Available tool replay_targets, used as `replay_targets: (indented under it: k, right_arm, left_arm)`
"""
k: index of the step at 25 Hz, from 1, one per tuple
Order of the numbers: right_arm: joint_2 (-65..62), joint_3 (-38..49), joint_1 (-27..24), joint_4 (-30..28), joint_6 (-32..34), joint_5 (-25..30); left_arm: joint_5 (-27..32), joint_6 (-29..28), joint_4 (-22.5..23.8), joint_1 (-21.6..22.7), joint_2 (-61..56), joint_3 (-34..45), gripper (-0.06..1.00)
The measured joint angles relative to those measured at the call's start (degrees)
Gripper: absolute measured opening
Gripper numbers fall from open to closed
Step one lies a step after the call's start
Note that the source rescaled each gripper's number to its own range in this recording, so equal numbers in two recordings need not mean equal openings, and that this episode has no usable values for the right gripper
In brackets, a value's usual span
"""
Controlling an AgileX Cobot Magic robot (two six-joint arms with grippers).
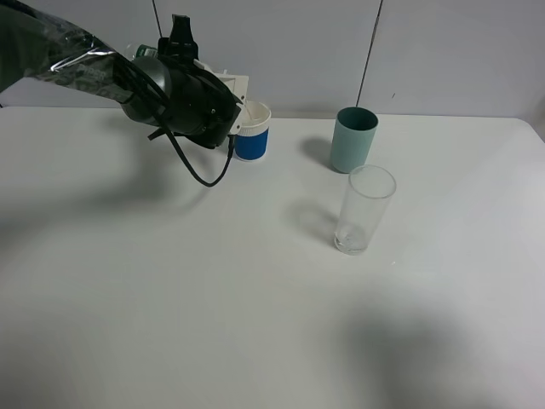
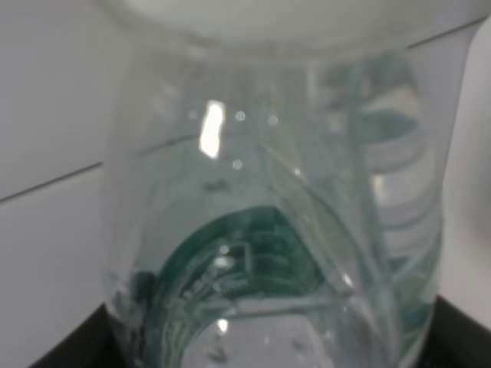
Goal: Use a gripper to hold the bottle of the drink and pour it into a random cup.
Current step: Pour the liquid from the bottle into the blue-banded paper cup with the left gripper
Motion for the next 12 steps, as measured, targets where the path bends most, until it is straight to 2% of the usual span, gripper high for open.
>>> replay_targets:
  k: [12]
  right_arm:
    - [0.00, 0.00, 0.00, -1.03, 1.53, 0.00]
  left_arm:
    - [0.96, 0.22, 0.05, 0.00, 0.00, 0.00, 0.00]
